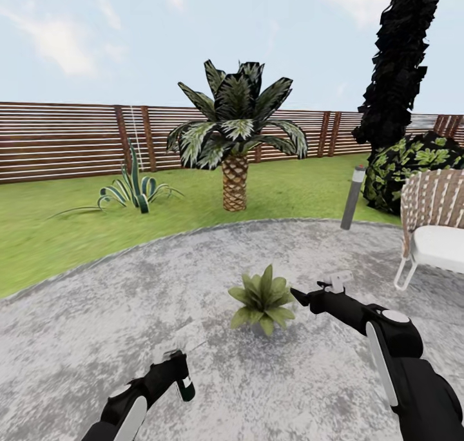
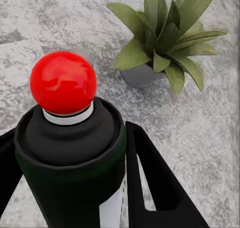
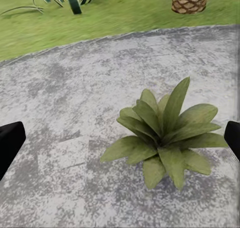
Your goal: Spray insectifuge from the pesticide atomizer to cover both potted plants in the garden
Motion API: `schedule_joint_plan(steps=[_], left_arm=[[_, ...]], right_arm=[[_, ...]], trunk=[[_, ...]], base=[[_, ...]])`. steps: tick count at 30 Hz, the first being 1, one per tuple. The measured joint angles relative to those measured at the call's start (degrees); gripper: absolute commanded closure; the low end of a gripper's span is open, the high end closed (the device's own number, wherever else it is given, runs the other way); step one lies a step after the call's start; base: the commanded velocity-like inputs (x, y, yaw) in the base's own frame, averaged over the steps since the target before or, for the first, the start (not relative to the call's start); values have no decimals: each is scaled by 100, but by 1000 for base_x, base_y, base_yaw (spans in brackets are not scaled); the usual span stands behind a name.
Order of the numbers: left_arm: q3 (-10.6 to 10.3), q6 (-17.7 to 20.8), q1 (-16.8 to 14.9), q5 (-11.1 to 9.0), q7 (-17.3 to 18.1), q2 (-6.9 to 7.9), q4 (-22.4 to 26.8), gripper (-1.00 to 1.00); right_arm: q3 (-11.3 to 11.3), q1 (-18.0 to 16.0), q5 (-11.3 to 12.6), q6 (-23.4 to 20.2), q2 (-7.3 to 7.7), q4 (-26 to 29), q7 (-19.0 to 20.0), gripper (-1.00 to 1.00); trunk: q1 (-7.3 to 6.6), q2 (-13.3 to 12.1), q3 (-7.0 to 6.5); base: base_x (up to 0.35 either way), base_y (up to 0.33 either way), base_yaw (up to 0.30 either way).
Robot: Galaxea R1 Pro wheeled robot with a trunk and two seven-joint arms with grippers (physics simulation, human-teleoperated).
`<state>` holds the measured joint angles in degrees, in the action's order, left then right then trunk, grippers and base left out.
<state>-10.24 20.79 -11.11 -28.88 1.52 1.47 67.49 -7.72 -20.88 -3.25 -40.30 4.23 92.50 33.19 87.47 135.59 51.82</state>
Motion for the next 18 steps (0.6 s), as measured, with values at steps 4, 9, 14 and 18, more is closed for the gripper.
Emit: schedule_joint_plan(steps=[4, 9, 14, 18], left_arm=[[-5, 4, 26, 14, -37, -14, 119, 100], [-1, 4, 52, 1, -27, 26, 204, 100], [0, 5, 81, 3, -26, 32, 219, 100], [-1, 2, 85, -1, -25, 29, 220, 100]], right_arm=[[-3, -2, 1, 0, 4, 0, 1, -100], [7, 0, 1, -1, 1, 0, 1, -100], [5, -6, 3, 0, 5, 0, 1, -100], [50, -3, 5, 0, 1, 0, 7, -100]], trunk=[[0, 0, 0], [0, 0, 0], [0, 0, 0], [0, 0, 0]], base=[[320, -125, 0], [323, -113, 0], [324, -104, 0], [324, -108, 0]])
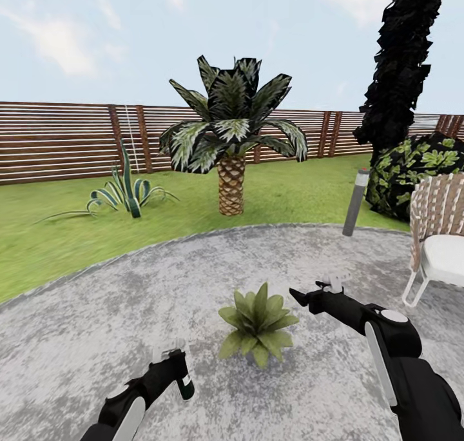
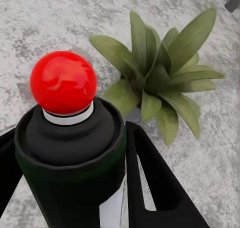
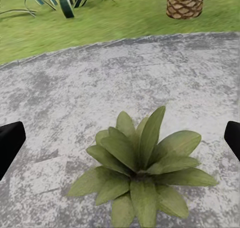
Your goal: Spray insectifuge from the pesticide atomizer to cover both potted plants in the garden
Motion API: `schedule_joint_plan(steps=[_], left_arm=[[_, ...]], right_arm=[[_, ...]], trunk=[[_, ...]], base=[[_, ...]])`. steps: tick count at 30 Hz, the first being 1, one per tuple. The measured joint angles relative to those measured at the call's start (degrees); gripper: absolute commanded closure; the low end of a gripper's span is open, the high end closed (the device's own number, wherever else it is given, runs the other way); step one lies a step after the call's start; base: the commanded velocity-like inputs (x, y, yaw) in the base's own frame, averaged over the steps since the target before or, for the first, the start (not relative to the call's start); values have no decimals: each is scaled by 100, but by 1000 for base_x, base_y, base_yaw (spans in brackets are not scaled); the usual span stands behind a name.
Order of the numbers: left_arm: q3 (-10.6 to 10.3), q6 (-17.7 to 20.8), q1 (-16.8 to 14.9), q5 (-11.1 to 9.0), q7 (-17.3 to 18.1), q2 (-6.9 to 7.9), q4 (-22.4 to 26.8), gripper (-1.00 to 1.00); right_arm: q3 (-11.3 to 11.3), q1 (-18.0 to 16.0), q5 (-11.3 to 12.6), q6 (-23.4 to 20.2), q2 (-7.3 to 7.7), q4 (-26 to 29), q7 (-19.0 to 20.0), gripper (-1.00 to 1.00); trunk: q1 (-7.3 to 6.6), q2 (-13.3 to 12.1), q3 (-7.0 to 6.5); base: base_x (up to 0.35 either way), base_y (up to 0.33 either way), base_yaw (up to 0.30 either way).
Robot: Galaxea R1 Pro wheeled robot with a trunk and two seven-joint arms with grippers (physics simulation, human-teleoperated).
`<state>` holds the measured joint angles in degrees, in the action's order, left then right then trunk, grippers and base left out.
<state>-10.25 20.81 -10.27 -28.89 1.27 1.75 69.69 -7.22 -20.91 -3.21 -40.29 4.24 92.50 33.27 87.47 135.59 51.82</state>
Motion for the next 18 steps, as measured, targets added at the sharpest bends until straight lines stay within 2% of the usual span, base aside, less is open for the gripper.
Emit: schedule_joint_plan(steps=[8, 13, 18], left_arm=[[1, -7, 1, -18, 56, 10, 2, 100], [0, -100, 1, -16, 37, -34, -1, 100], [1, -184, 2, -22, 56, -44, -24, 100]], right_arm=[[7, 2, 1, 0, 2, 0, 3, -100], [-12, -3, 1, -3, 6, 1, 3, -100], [-35, -21, 0, -21, 7, -1, 14, -100]], trunk=[[0, 0, 0], [0, 0, 0], [3, 0, 0]], base=[[324, -123, 0], [310, -188, 0], [113, -137, 145]])
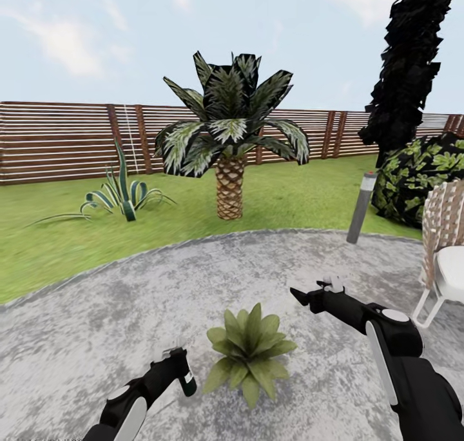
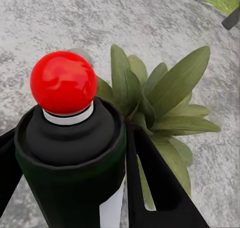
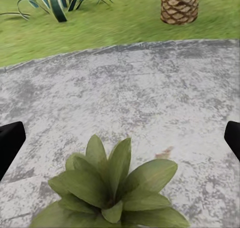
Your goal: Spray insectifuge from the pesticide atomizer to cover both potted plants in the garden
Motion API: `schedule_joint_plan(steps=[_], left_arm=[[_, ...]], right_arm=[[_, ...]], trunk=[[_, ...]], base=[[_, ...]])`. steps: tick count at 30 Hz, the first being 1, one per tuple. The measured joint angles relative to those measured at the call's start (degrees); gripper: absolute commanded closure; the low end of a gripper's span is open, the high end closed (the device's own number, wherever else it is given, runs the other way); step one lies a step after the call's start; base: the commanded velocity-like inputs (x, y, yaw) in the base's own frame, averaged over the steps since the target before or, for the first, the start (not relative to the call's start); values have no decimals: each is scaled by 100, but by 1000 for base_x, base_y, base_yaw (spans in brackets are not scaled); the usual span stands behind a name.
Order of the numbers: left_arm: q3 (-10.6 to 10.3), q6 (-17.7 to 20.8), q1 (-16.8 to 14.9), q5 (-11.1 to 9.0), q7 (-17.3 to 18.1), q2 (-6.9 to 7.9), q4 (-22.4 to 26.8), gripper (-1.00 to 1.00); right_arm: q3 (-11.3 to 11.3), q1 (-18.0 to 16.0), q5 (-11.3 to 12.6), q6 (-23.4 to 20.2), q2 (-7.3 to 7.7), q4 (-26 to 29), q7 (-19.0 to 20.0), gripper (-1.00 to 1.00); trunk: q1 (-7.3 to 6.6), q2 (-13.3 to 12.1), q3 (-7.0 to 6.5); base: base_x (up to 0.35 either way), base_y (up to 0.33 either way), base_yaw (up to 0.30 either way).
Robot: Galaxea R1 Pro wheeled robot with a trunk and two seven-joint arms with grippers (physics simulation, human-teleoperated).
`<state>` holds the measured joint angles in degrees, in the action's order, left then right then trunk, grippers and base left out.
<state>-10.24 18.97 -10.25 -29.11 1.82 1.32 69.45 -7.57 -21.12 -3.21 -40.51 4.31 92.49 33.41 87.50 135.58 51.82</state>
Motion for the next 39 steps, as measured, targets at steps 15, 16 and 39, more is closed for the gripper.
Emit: schedule_joint_plan(steps=[15, 16, 39], left_arm=[[-1, -8, -1, -2, 34, 10, -19, 100], [1, -8, -1, 0, 36, 12, -19, 100], [17, 45, 0, 4, 34, 5, 3, 100]], right_arm=[[9, -2, 2, -6, 0, 2, 6, -100], [9, -2, 1, -6, 0, 2, 6, -100], [10, -21, 3, -7, 0, 1, 6, -100]], trunk=[[-1, 0, 0], [-1, 0, 0], [1, 0, 0]], base=[[58, -64, 218], [188, -244, 27], [-3, -310, 134]])
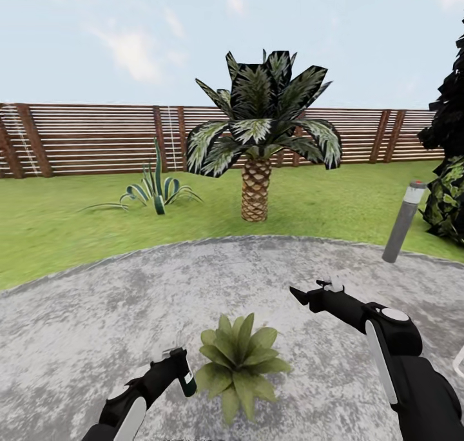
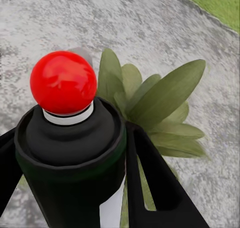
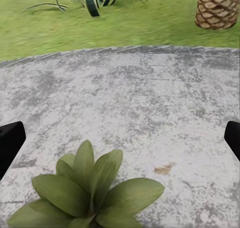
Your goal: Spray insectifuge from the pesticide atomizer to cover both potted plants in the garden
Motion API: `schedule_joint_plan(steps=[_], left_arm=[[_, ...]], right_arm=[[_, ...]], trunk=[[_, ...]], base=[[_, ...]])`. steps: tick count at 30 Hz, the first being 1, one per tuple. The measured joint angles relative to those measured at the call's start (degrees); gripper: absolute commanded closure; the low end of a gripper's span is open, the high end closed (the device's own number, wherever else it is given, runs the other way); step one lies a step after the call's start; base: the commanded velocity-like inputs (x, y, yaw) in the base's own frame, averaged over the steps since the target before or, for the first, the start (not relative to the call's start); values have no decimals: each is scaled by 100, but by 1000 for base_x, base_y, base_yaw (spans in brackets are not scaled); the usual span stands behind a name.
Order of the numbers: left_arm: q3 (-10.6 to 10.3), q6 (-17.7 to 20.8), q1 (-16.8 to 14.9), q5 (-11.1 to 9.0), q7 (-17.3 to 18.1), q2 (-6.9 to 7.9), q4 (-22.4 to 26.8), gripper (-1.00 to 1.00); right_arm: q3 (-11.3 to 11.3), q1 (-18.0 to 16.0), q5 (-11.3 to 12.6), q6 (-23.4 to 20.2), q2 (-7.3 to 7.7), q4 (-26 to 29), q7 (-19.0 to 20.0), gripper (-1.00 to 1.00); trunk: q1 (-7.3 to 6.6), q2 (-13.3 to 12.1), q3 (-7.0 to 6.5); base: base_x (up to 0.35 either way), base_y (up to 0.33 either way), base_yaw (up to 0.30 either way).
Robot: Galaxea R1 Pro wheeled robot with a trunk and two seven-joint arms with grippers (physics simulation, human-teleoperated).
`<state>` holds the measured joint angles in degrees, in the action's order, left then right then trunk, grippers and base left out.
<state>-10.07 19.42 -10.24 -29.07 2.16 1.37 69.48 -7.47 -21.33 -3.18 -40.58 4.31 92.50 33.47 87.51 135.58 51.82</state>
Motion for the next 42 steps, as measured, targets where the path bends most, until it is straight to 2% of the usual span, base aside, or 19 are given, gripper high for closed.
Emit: schedule_joint_plan(steps=[17, 42], left_arm=[[0, 8, 0, -4, -37, 11, -2, 100], [-9, 1, 0, -1, -29, 17, -4, 100]], right_arm=[[-9, 16, 0, 9, 0, 0, -1, -100], [-14, 17, -1, 13, 0, 0, -9, -100]], trunk=[[0, 0, 0], [0, 0, 0]], base=[[-4, -341, 248], [-78, -342, 271]])
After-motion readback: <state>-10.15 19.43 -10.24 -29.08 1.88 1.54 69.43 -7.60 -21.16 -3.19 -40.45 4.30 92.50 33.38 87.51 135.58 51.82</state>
